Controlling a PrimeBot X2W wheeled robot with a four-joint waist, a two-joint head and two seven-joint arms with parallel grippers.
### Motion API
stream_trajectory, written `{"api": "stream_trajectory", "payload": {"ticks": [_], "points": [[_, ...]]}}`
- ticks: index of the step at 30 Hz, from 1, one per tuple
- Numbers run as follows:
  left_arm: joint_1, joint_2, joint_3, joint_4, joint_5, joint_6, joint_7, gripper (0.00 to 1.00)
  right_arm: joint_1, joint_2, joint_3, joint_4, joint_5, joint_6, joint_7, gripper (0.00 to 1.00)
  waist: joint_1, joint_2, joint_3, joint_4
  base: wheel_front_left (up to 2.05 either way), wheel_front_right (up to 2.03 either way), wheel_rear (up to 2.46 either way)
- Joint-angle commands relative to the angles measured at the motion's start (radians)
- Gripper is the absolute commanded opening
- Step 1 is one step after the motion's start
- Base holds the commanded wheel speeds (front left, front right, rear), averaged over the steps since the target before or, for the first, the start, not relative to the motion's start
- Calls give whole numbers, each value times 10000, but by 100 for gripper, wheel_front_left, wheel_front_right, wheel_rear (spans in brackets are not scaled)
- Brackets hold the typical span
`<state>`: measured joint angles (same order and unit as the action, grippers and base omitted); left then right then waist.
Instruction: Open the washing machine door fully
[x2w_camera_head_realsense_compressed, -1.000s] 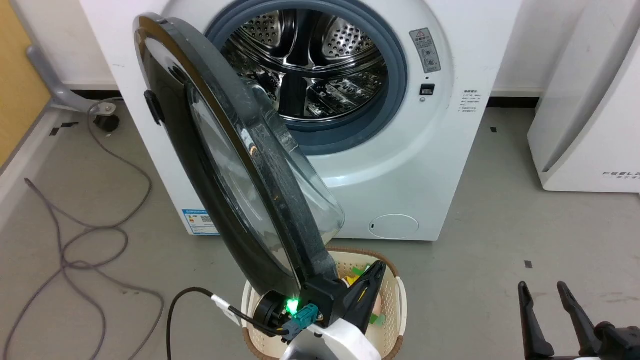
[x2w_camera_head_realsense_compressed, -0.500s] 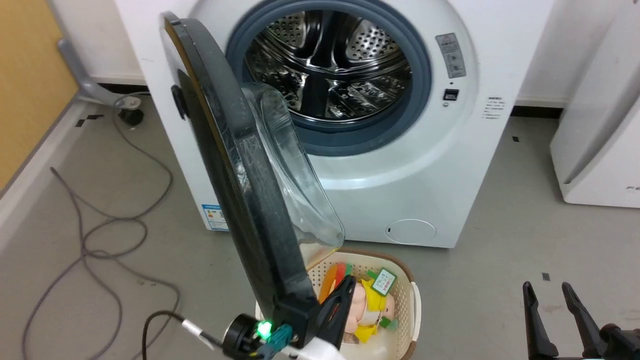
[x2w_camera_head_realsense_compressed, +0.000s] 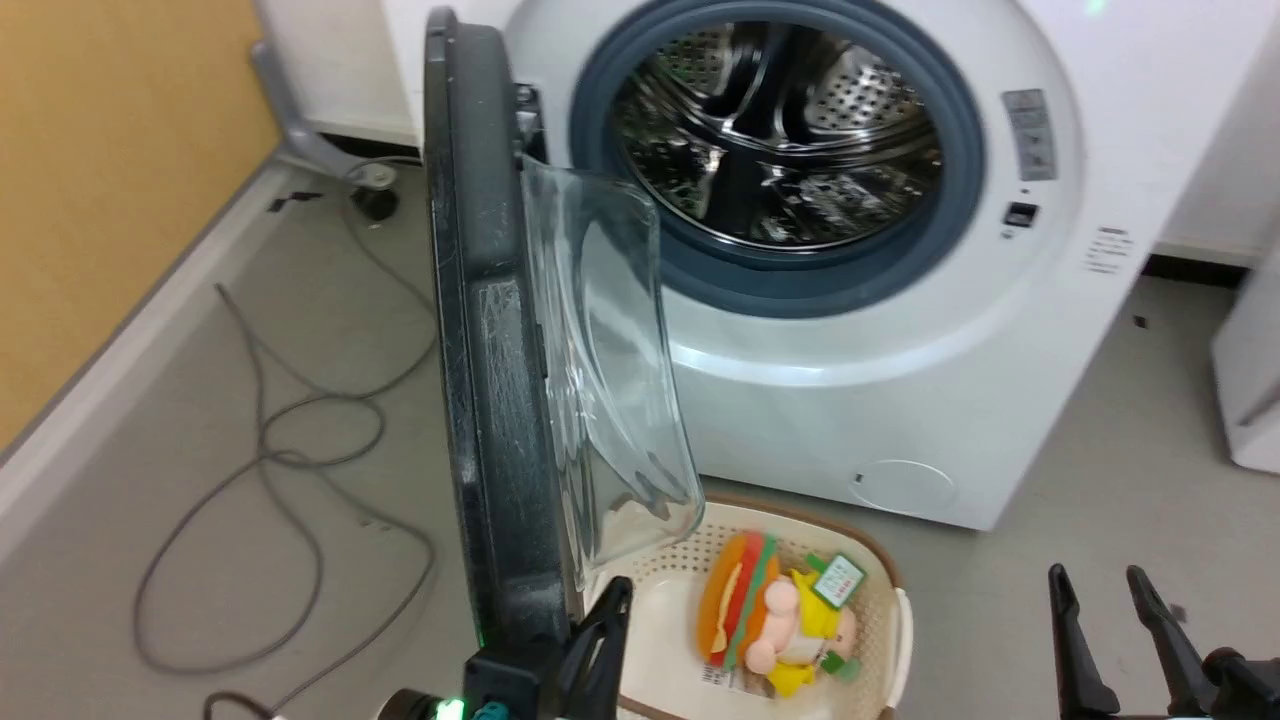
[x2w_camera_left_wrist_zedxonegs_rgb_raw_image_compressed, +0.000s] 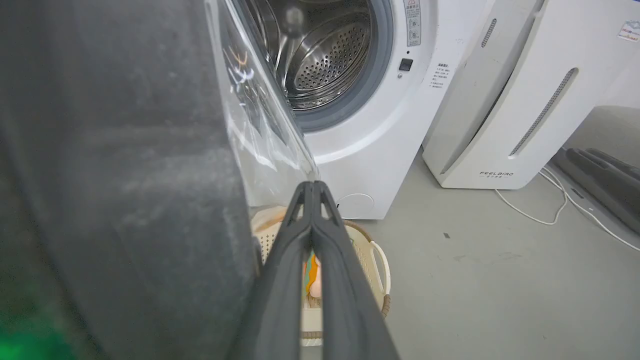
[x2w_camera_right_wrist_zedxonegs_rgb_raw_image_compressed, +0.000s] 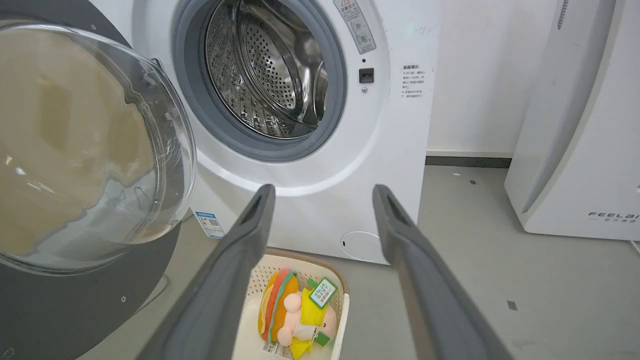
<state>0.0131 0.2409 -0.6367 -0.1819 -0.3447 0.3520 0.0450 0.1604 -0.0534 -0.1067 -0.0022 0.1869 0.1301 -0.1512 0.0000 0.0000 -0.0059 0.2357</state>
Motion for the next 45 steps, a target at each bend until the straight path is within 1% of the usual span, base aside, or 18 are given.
{"api": "stream_trajectory", "payload": {"ticks": [1, 7, 11, 16, 21, 27, 30, 37, 41, 45], "points": [[137, 78, 79, -82, 61, 86, 25, 0, 128, 32, -10, 5, 38, 6, 0, 100, 0, 0, -4, 275, 0, 0, 0], [610, 304, 389, -624, 53, 536, 33, 0, 49, 32, -47, 37, 74, 6, -4, 100, 0, 0, 59, 1077, 0, 0, 0], [769, 470, 737, -770, 35, 801, -62, 0, -21, 32, -17, 71, 75, 6, 22, 100, 0, 0, 95, 1434, 0, 0, 0], [727, 779, 1486, -648, -93, 1048, -312, 0, -90, 32, 46, 131, 84, 6, 26, 100, 0, 0, 112, 1576, 0, 0, 0], [484, 1241, 2405, -143, -402, 1031, -628, 0, -106, 32, 104, 169, 91, 6, 32, 100, 0, 0, 139, 1493, 0, 0, 0], [33, 1642, 3683, 901, -1178, 650, -1433, 0, -125, 32, 66, 187, 115, 6, 39, 100, 0, 0, 217, 1237, 0, 0, 0], [-274, 1893, 4245, 1722, -1524, 306, -1916, 0, -122, 32, 63, 232, 146, 6, 39, 100, 0, 0, 260, 1104, 0, 0, 0], [-1212, 2279, 5038, 3662, -2038, -536, -2693, 0, -246, 32, 114, 323, 169, 6, 36, 100, 0, 0, 406, 874, 0, 0, 0], [-1720, 2344, 5436, 4746, -2182, -942, -2947, 0, -333, 32, 147, 377, 175, 6, 16, 100, 0, 0, 483, 773, 0, 0, 0], [-2238, 2337, 5785, 5542, -2136, -1239, -3043, 0, -388, 32, 103, 426, 167, 6, 7, 100, 0, 0, 565, 757, 0, 0, 0]]}}
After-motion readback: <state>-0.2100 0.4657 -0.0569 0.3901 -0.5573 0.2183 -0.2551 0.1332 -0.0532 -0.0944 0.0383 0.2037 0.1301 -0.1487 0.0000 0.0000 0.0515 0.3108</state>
